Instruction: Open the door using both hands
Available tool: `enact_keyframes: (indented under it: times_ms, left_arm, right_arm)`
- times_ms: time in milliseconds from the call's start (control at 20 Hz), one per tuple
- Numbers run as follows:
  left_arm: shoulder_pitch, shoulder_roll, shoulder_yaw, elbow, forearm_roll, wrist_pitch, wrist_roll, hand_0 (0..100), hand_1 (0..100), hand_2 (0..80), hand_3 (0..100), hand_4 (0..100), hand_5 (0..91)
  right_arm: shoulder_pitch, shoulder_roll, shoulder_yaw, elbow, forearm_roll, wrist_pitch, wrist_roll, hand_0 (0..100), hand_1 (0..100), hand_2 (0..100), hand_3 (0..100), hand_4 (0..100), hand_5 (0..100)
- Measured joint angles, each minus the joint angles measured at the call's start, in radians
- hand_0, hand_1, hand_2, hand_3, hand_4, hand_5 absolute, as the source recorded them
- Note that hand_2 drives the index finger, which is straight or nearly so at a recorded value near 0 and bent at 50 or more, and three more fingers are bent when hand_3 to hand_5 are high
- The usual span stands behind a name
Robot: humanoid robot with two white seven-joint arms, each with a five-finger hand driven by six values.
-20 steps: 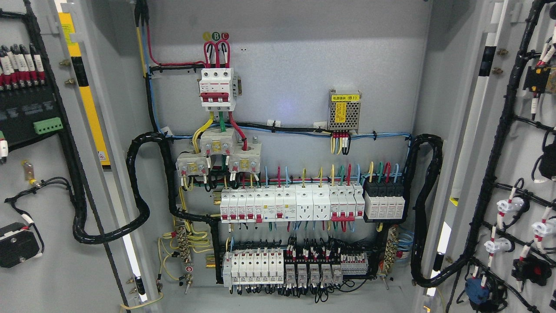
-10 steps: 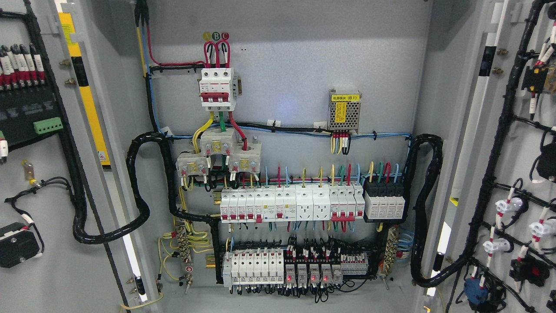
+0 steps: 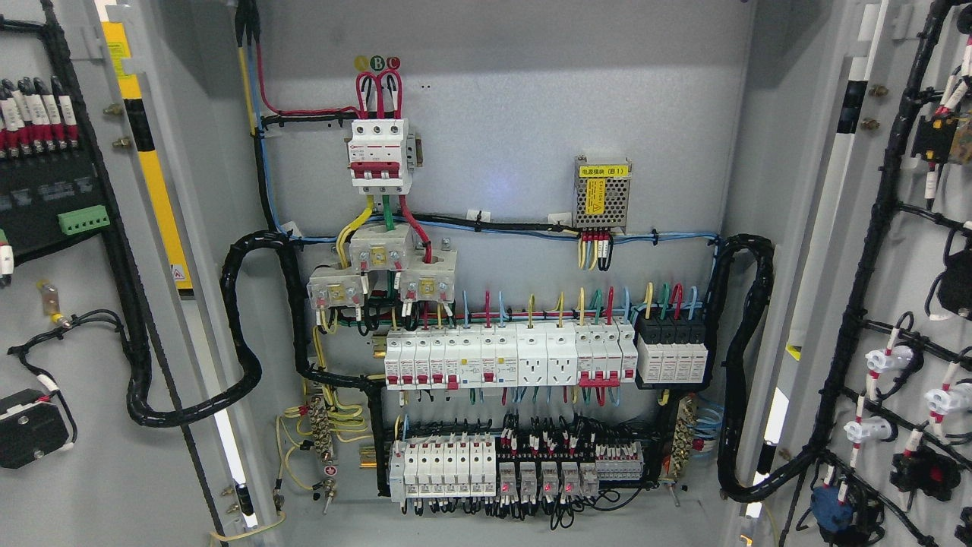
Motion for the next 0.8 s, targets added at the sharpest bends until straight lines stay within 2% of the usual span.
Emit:
enact_keyframes:
  times_ms: [200, 451, 651, 801]
  left_arm:
    - [-0.002, -0.033, -0.031, 0.117, -0.025, -0.037, 0.042, 1, 2, 0.0, 0, 0, 0.0]
    - [-0.006, -0.061, -0.058, 0.322, -0.044, -0.049, 0.095, 2, 5, 0.0, 0, 0, 0.0]
    - [-0.020, -0.076, -0.073, 0.522, -0.075, -0.051, 0.159, 15, 9, 0.0, 0, 0, 0.0]
    - [-0.030, -0.084, -0.081, 0.682, -0.109, -0.058, 0.204, 20, 15, 0.0, 0, 0, 0.0]
  right_arm:
    - [0.002, 0.033, 0.063, 0.148, 0.018, 0.000, 0.020, 22, 6, 0, 0, 0, 0]
    - [-0.003, 0.084, 0.111, 0.338, 0.027, 0.001, 0.027, 22, 6, 0, 0, 0, 0]
    - [-0.036, 0.121, 0.137, 0.500, 0.034, 0.007, 0.032, 22, 6, 0, 0, 0, 0]
    - [-0.082, 0.144, 0.150, 0.637, 0.037, 0.012, 0.025, 22, 6, 0, 0, 0, 0]
